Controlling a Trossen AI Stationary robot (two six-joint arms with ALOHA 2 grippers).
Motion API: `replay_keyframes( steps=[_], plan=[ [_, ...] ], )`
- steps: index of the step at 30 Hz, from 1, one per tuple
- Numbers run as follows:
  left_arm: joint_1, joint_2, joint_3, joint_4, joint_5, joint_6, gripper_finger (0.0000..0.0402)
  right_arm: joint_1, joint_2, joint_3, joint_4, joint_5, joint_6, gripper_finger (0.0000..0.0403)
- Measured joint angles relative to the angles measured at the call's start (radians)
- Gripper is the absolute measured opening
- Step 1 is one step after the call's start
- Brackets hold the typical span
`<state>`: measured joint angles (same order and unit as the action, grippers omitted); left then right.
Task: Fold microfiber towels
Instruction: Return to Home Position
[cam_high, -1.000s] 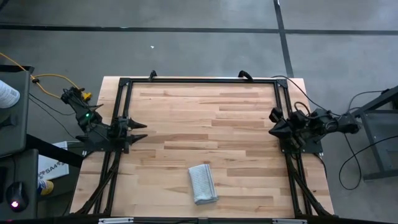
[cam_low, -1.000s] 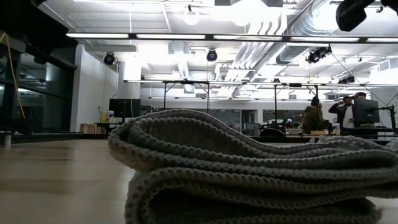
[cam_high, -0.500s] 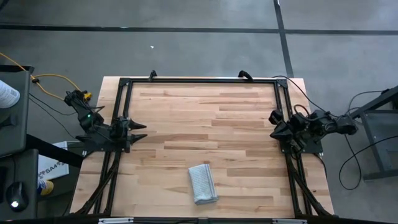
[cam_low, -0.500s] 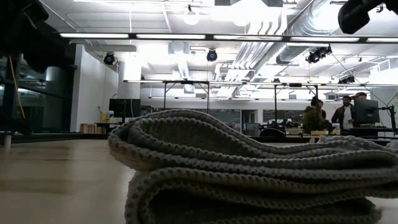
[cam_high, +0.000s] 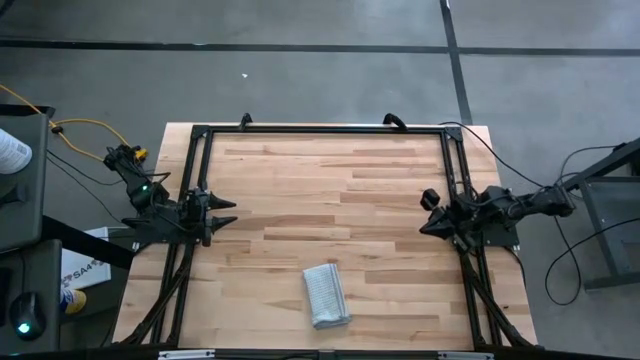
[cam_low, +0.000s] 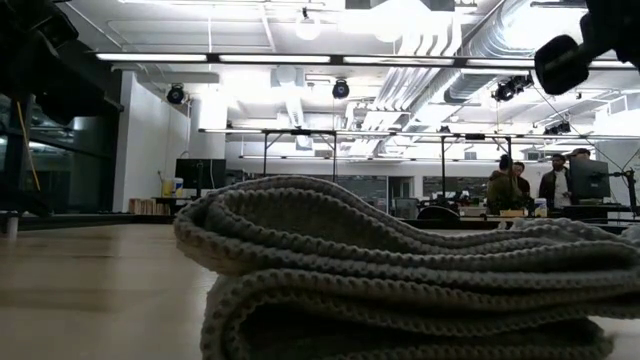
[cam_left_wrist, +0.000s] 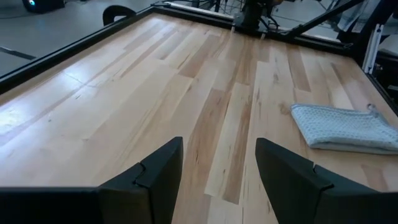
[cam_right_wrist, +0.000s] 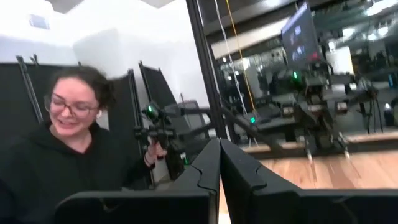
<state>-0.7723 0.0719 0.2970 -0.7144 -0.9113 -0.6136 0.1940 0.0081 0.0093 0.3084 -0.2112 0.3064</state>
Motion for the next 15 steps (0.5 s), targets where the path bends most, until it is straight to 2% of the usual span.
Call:
replay_keyframes(
  steps=[9, 15],
  plan=[
    [0.0, 0.0, 0.0, 0.0, 0.0, 0.001, 0.02, 0.0, -0.002, -0.001, -0.208, -0.084, -0.043, 0.0003],
    [0.0, 0.0, 0.0, 0.001, 0.004, 0.003, 0.02, 0.0, -0.001, -0.001, -0.243, -0.085, -0.075, 0.0003]
  ],
)
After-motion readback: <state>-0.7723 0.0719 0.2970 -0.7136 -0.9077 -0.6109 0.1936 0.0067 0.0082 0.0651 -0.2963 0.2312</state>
